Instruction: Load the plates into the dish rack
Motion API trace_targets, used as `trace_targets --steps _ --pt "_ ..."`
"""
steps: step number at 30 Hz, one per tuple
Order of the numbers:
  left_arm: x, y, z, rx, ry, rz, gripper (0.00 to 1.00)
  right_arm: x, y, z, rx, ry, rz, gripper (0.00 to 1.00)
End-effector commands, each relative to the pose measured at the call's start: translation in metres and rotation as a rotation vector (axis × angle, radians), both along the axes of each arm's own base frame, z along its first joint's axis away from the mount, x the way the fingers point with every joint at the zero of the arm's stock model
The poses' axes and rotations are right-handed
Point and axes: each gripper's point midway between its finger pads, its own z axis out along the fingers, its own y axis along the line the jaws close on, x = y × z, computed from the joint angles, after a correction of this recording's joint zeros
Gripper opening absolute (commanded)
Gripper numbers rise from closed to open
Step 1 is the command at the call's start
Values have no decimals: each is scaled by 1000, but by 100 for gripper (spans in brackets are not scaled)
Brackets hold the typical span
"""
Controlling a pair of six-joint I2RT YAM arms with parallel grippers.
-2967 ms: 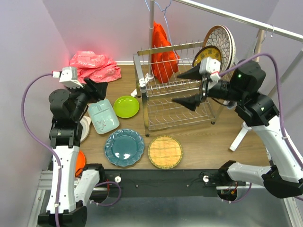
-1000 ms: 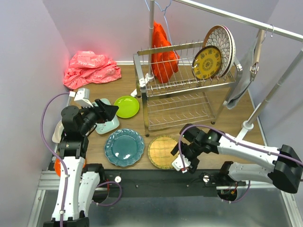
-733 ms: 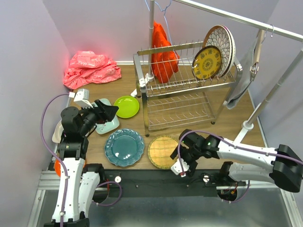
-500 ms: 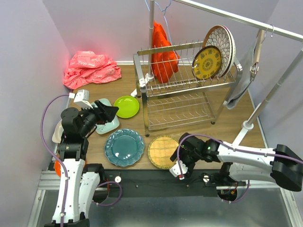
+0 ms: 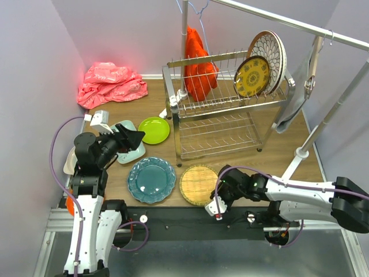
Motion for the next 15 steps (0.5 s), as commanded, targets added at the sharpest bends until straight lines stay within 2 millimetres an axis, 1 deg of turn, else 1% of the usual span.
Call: trace_targets --steps 1,2,4,5,7,9,10,13,14,15 --pt "-8 -6 -9 -23 19 -39 70 -4 -5 -3 4 2 -15 36" --pt "-10 -8 -10 -29 23 -49 70 -4 -5 -2 6 5 -18 30" --pt "-13 -11 -14 -44 32 -62 70 -5 -4 0 8 11 -21 21" --pt "-15 -13 -15 -51 35 -79 70 -5 -3 2 12 14 -23 12" --pt "-19 -17 -17 -70 40 -97 70 -6 -1 6 20 22 -28 6" --pt "-24 -23 -21 -94 50 -136 70 -6 5 18 57 23 -24 0" --pt "-27 -26 -21 -118 58 -149 70 -7 6 22 67 32 -31 1" --pt "-37 -35 -31 -165 97 -204 70 -8 16 45 134 51 -43 1" --pt "-39 -37 -38 -191 129 -214 70 -8 19 51 150 56 -49 1" --pt "-43 -40 -41 -209 147 -234 70 -7 24 62 176 63 -51 0"
